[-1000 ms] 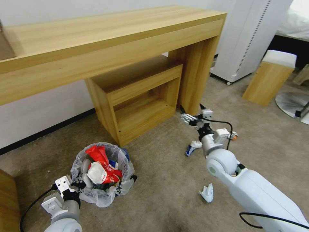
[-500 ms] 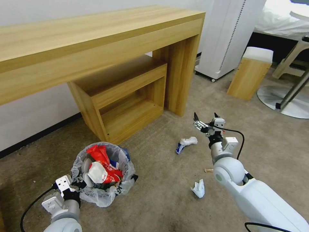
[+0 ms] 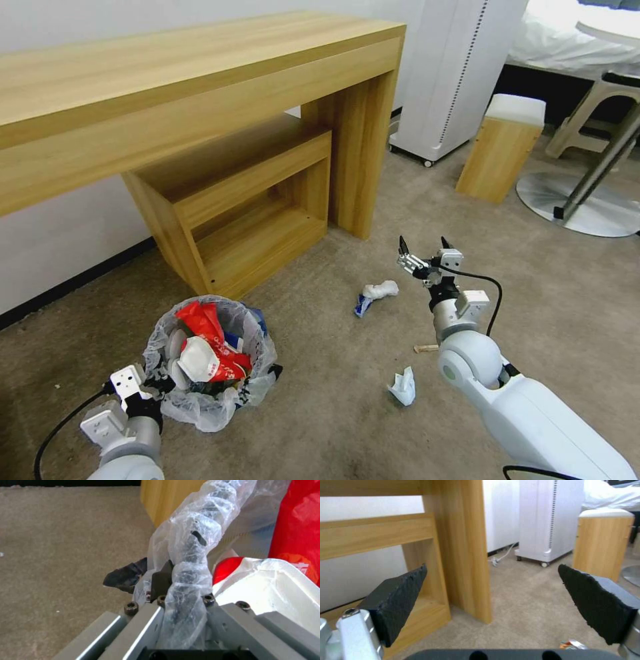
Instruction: Pick up the trash bin and place the garbage on the floor into it.
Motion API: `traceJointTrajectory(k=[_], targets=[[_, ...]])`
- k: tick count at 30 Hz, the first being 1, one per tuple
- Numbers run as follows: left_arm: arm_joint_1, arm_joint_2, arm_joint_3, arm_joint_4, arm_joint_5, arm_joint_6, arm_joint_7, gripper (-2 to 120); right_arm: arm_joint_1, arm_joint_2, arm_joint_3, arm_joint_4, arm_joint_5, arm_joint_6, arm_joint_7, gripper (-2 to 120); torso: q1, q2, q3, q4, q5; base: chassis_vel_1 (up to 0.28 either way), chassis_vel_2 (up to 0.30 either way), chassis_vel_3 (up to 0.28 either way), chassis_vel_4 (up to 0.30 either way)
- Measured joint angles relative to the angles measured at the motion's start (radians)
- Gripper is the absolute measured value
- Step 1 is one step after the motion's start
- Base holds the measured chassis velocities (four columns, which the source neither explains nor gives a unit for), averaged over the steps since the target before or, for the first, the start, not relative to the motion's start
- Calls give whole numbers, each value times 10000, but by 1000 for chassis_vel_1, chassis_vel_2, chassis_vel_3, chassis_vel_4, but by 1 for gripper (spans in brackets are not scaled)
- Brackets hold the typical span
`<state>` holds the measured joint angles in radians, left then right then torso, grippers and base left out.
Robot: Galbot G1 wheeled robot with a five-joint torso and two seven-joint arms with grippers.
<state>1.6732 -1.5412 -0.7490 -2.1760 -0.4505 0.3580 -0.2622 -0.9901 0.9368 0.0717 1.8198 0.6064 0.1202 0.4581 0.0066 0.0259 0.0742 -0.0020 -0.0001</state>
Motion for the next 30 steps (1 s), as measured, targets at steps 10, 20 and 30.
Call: traceJointTrajectory(k=[10, 20, 30], targets=[[-35, 119, -13, 57, -136, 0, -21, 0, -323, 46, 303, 29, -122, 104, -78, 100, 0, 0, 0, -6, 0, -56, -57, -55, -57], [15, 277, -31, 16, -249, 28, -61, 0, -795, 69, 727, 219, -310, 211, -109, 100, 0, 0, 0, -1, 1, 0, 0, 0, 0], [-43, 563, 5, 16, -462, 43, -82, 0, -1638, 83, 1475, 618, -561, 220, -189, 100, 0, 0, 1, -3, 1, 0, 0, 0, 0]])
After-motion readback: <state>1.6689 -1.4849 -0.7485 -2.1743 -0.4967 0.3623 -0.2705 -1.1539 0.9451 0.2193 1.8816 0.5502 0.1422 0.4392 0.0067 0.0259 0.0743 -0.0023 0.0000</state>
